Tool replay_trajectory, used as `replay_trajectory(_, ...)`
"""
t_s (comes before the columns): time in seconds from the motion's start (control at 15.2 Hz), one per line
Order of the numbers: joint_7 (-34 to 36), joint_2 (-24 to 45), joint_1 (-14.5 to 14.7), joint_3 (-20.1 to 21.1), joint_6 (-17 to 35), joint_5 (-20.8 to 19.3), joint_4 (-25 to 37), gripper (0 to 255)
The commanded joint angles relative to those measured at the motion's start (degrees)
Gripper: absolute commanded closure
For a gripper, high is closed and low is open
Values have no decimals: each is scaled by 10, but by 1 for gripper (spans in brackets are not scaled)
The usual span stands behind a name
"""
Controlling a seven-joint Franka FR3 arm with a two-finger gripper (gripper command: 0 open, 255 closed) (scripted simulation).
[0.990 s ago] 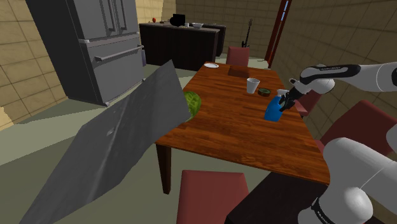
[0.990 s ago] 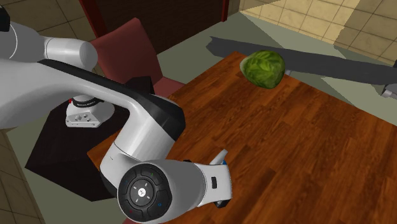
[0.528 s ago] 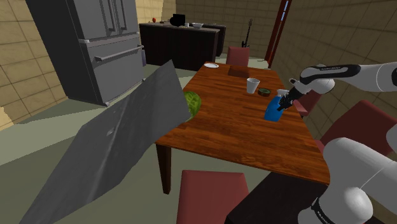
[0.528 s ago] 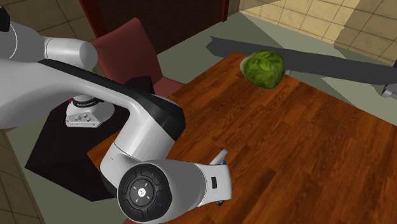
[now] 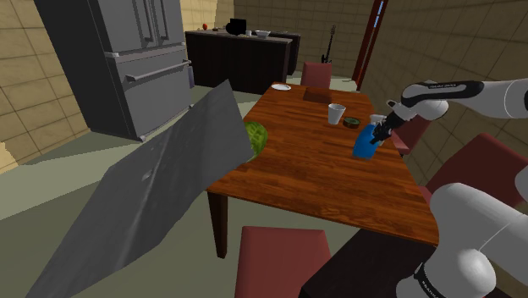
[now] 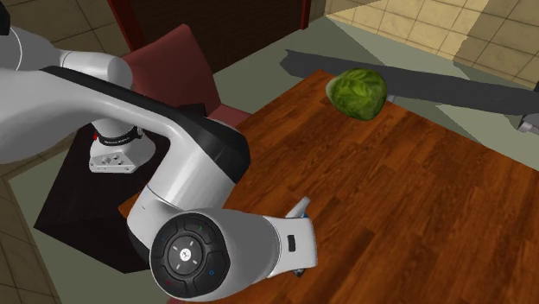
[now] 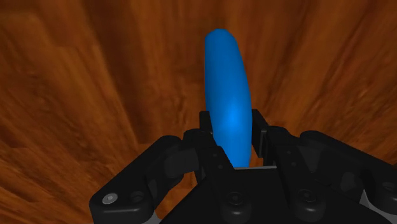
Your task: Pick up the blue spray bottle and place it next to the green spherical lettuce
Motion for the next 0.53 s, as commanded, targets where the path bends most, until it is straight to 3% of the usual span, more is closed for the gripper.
replay_trajectory(0.0,2,7,-3,7,-9,5,3,255)
replay_trajectory(0.46,6,29,-15,30,-47,22,22,255)
